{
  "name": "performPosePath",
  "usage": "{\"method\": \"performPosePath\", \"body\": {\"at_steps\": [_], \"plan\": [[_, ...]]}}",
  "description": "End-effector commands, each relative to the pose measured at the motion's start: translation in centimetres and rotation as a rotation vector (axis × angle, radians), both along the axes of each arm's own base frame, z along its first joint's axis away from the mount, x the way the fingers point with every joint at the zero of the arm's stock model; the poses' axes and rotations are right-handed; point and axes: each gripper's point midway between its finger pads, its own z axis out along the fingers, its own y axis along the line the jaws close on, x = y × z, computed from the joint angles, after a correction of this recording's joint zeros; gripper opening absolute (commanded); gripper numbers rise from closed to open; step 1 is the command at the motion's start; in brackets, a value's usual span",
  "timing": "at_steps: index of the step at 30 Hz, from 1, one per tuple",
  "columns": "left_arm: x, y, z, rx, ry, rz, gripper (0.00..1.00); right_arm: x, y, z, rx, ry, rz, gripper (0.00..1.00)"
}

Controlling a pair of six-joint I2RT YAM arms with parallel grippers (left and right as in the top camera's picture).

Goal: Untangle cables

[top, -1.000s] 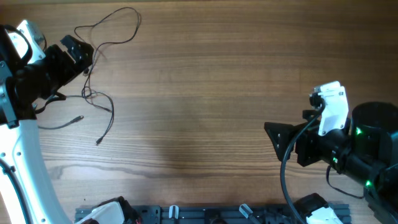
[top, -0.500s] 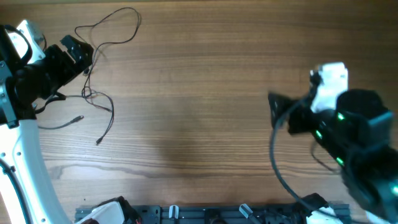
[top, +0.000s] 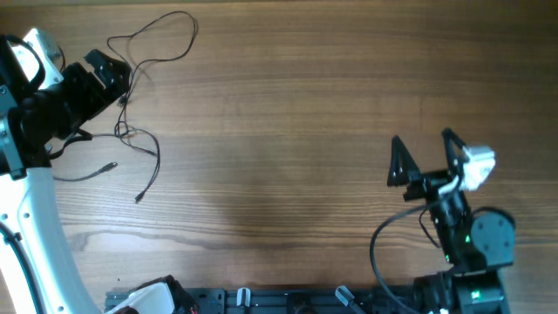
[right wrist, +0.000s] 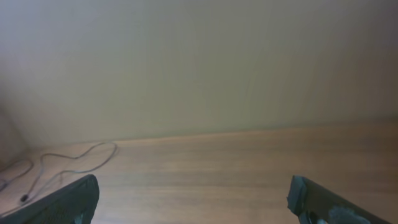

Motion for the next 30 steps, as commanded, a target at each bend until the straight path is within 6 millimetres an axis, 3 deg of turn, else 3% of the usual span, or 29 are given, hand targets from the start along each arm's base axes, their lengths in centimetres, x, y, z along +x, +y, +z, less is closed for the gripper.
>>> {"method": "performPosePath", "body": {"at_steps": [1,11,15,30], "plan": [[0.0,-0.1,-0.1,0.01,0.0,-0.01,1.0,-1.0,-0.7,-1.7,0.019,-0.058,-0.011,1.0],[0.0,-0.1,-0.1,0.01,0.0,-0.01,1.0,-1.5,-0.9,-6.0,0.017,-0.069,-0.018,1.0],[0.0,-0.1,-0.1,0.01,0.0,-0.01,1.0,-1.5,-0.9,-8.2,0.015,0.013,-0.022,1.0],[0.0,-0.1,-0.1,0.01,0.0,-0.01,1.0,-1.4,-0.9,-8.4,0.015,0.022,-0.023,1.0]]}}
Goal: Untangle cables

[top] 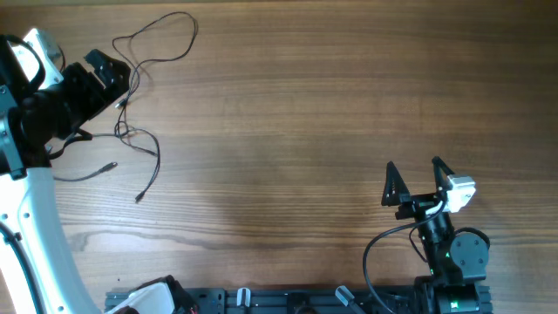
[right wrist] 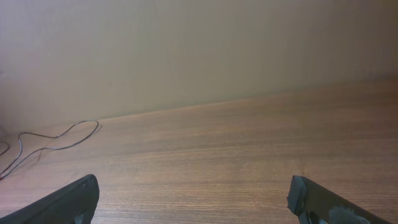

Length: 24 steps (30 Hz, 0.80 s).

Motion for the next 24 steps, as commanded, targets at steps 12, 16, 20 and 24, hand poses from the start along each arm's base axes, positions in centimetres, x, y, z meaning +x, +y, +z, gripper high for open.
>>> {"method": "performPosePath", "body": {"at_steps": [12,16,20,24], "plan": [[-0.1,-0.2,0.0,0.015,-0.002,-0.014,1.0,-0.1,0.1,0.2,0.01,-0.01,0.008,1.0],[-1.4,-0.2,1.2,0.146,-0.024,0.027,1.0,-0.1,0.1,0.2,0.009,-0.01,0.008,1.0],[-5.3,-2.5,3.5,0.287,-0.117,0.011,1.0,-0.1,0.1,0.2,0.01,-0.01,0.008,1.0],[-9.6,-4.5,4.9,0.311,-0.269,-0.033,1.0,-0.1,0.1,0.2,0.01,-0.01,0.008,1.0]]}}
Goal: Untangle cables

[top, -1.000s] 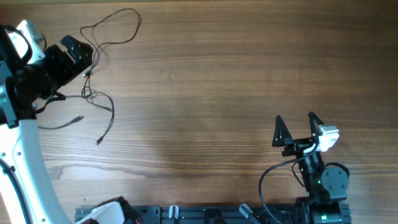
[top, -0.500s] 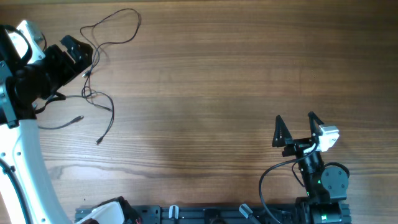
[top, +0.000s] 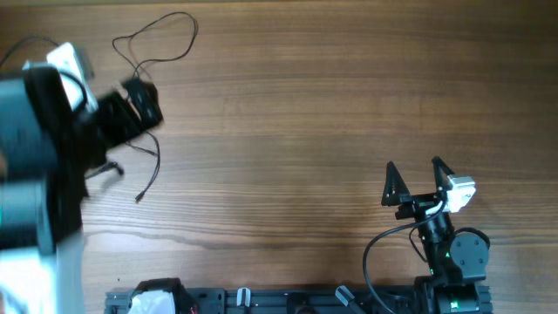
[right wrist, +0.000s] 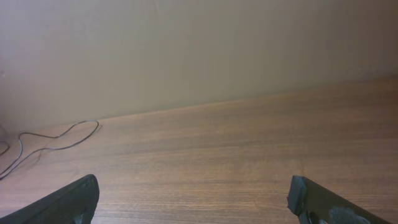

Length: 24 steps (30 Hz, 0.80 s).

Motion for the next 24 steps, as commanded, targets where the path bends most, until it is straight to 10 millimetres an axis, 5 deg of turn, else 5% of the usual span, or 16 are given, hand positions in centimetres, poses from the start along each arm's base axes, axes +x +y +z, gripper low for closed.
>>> {"method": "performPosePath", "body": {"at_steps": [1,7,18,24], "plan": [[-4.6,0.3,1.3,0.072,-0.153,0.023,1.0,-0.1,0.1,0.2,0.009,-0.01,0.008,1.0],[-7.2,-1.0,-1.9,0.035,-0.412,-0.034,1.0,-0.1,0.1,0.2,0.009,-0.01,0.008,1.0],[-4.9,-2.4,-8.4,0.028,-0.767,-0.101,1.0,-0.1,0.1,0.2,0.009,-0.01,0.008,1.0],[-3.9,-1.1,-12.0,0.054,-0.761,-0.027,1.0,-0.1,0.1,0.2,0.009,-0.01,0.008,1.0]]}}
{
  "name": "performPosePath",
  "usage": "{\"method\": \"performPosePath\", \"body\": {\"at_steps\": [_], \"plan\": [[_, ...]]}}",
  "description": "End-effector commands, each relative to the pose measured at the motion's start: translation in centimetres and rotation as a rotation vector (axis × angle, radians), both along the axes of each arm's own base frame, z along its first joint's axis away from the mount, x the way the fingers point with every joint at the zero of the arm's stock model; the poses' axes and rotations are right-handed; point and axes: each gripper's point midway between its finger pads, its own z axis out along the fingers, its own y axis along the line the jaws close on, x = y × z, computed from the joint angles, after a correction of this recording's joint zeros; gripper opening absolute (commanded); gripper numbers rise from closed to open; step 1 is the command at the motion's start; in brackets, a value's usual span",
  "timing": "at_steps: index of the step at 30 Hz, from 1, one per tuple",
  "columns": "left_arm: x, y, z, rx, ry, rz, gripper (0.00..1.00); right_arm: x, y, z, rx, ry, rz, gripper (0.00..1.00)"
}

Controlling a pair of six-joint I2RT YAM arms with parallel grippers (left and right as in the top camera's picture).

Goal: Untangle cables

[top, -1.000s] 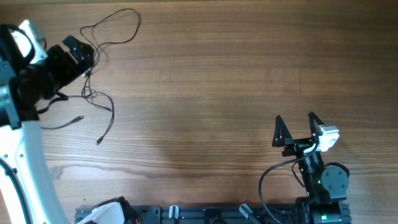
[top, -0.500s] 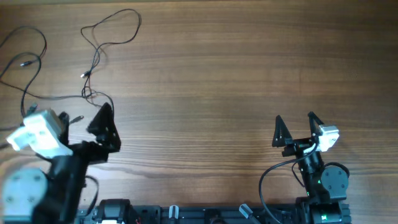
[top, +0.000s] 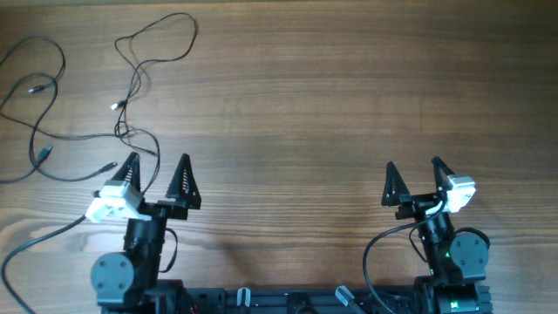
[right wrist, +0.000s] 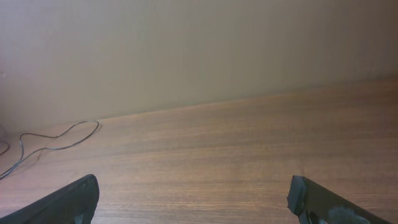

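Thin black cables lie at the table's far left in the overhead view. One cable [top: 161, 30] loops at the top and runs down to a small knot [top: 127, 132]. Another cable [top: 48, 65] curls along the left edge, its plug ends lying loose. My left gripper [top: 158, 159] stands open at the near edge, just below the knot, with nothing between its fingers. Open and empty too, my right gripper [top: 412, 163] is at the near right, far from the cables. The right wrist view shows a cable loop [right wrist: 62, 134] far off at the left, beyond the gripper [right wrist: 193, 180].
The wooden table [top: 305, 105] stretches bare between the two arms. A black rail with the arm bases [top: 288, 301] runs along the near edge. A pale wall [right wrist: 199, 50] rises behind the table's far edge.
My left arm was a blur over the cables at the left; it now stands open at the near edge. More cable now shows along the left edge. The right arm has not moved.
My left gripper was at the cables in the far left corner, and my right gripper was out over the right side. Then the right gripper stood back at the near edge. The left arm then left the cables, and both now rest open at the near edge.
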Motion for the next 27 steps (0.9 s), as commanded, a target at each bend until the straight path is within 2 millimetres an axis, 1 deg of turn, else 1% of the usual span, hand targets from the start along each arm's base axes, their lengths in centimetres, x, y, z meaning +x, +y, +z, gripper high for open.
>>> {"method": "performPosePath", "body": {"at_steps": [1,4,10,14,18,27], "plan": [[0.4,1.0,-2.4,0.032,0.017,0.065,1.0,-0.1,0.1,0.3,0.009,-0.011,0.009,1.0],[0.5,1.1,-3.5,0.071,0.011,0.073,1.0,-0.1,0.1,0.3,0.009,-0.011,0.009,1.0],[0.9,1.5,-5.9,0.074,0.045,0.097,1.0,-0.1,0.1,0.3,0.009,-0.012,0.009,1.0],[1.4,1.5,-8.1,0.076,0.082,0.1,1.0,-0.1,0.1,0.3,0.009,-0.012,0.009,1.0],[1.4,1.6,-11.0,0.086,0.185,0.1,1.0,-0.1,0.1,0.3,0.009,-0.011,0.009,1.0],[1.4,1.4,-10.9,0.081,0.181,0.088,1.0,-0.1,0.1,0.3,0.009,-0.011,0.009,1.0]]}}
